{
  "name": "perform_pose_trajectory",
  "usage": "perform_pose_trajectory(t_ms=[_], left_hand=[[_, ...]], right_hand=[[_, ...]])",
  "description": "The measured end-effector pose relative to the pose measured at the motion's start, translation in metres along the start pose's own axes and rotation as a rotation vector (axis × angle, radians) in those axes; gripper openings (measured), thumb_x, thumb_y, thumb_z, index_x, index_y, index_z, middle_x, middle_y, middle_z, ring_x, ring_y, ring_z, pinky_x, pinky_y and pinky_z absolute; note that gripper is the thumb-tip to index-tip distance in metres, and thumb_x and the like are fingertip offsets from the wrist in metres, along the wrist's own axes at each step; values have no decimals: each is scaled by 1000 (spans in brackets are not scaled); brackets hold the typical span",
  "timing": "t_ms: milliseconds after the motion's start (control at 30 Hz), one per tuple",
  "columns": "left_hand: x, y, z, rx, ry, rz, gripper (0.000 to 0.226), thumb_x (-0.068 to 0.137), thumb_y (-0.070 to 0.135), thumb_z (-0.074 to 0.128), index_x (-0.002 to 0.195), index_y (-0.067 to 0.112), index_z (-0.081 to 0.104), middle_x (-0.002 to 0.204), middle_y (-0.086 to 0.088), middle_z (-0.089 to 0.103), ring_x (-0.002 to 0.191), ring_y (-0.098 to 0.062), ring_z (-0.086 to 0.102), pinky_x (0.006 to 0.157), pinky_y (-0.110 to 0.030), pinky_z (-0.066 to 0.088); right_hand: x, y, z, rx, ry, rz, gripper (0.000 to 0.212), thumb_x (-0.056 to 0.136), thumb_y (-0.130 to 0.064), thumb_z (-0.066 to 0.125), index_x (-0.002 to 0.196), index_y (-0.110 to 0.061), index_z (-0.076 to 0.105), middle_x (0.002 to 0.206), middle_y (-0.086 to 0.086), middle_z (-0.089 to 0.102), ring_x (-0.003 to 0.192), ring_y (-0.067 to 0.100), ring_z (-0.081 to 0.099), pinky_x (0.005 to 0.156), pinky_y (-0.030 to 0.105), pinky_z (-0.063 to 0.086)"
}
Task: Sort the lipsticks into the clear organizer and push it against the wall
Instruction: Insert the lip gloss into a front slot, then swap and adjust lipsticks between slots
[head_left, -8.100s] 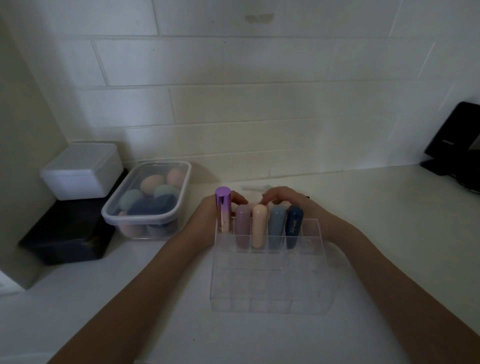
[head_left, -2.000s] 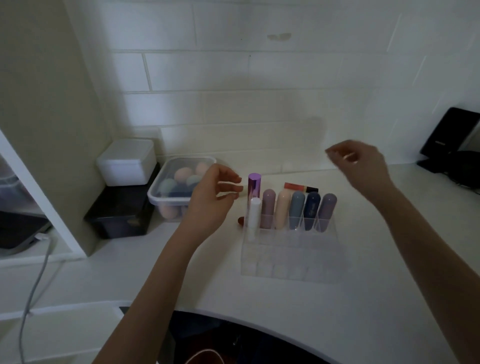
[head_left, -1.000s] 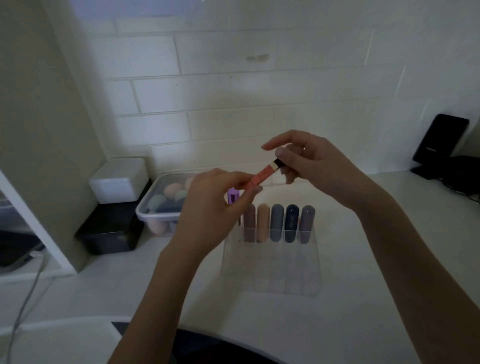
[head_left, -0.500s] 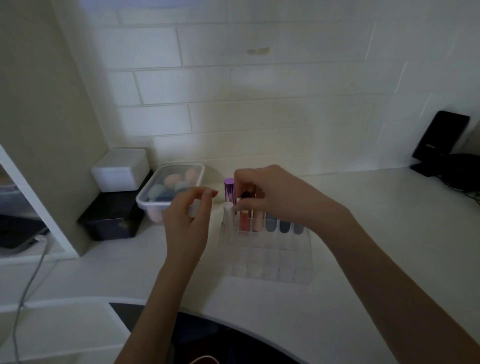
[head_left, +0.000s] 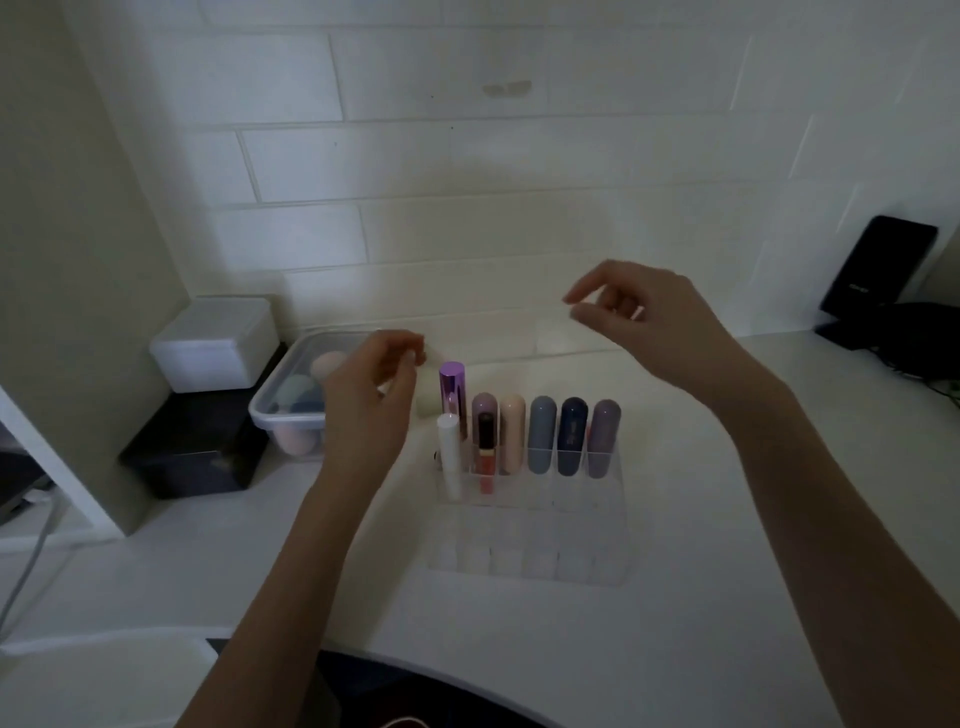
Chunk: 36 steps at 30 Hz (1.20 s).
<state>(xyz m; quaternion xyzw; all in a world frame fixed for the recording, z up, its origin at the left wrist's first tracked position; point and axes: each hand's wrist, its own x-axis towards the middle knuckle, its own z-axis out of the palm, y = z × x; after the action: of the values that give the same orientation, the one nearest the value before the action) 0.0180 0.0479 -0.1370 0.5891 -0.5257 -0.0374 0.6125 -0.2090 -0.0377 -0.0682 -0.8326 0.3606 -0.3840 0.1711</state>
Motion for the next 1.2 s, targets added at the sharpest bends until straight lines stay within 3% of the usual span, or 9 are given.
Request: perform_pose_trajectory(t_ms=[167,367,433,500,600,733,867,967,1200], left_hand=[[23,-13,23,-69,-430,-134,43,81,-13,56,106,22,58,111,-4,63,102,-18,63,95,-34,51],[30,-53,47,104,-677,-314,23,93,5,49,112,15,58,107,-7,64,75,0,66,62,-7,50],[36,-71,48,132,-785,-389,23,89,16,54,111,24,59,128,-8,56,105,-5,61,89,-7,40],[42,-94,54,260,-768,-376,28,85,12,60,103,34,57,133,-10,54,122,-16,49,100,-18,29],[29,-71,46,164,-639,-338,25,76,14,63,99,21,64,115,-9,61,108,-22,56,94,-26,38],[16,-43,41,-65,-428,-238,28,82,5,59,108,10,63,112,-15,62,97,-25,59,91,-37,46],[27,-40,41,-722,-385,-622,19,84,8,62,102,11,58,91,-4,70,79,-11,67,69,-24,56],[28,-35,42,-1078,-409,-850,27,72,12,65,97,1,65,91,-11,74,84,-14,72,76,-24,59],[27,-30,37,-1250,-498,-764,47,61,17,82,106,18,70,116,1,70,105,-16,66,74,-47,58]], right_hand=[[-2,56,21,-169,-489,214,31,86,-19,66,115,-29,65,106,2,65,86,15,60,73,23,47],[-10,83,54,-192,-632,223,31,84,-8,54,96,-35,63,105,-5,67,97,18,63,90,32,48],[-11,88,59,-220,-595,219,31,82,-9,55,92,-38,60,100,-4,66,93,19,62,84,28,47],[-9,90,61,-220,-559,237,28,83,-10,57,101,-30,65,101,1,65,92,22,63,85,30,49],[-7,83,58,-68,-442,278,16,86,-29,63,101,-24,67,98,5,68,91,26,64,84,35,50],[-8,65,51,114,-306,302,38,73,-71,54,84,-36,66,89,-4,71,83,19,67,80,31,51],[-9,53,48,257,-305,317,33,75,-66,60,97,-42,64,95,2,68,85,22,68,80,34,55],[-8,45,47,314,-298,329,40,75,-56,66,111,-40,59,94,2,66,82,18,68,73,25,54],[-5,39,47,401,-188,282,19,90,-19,59,107,-24,66,89,1,64,69,9,60,72,22,55]])
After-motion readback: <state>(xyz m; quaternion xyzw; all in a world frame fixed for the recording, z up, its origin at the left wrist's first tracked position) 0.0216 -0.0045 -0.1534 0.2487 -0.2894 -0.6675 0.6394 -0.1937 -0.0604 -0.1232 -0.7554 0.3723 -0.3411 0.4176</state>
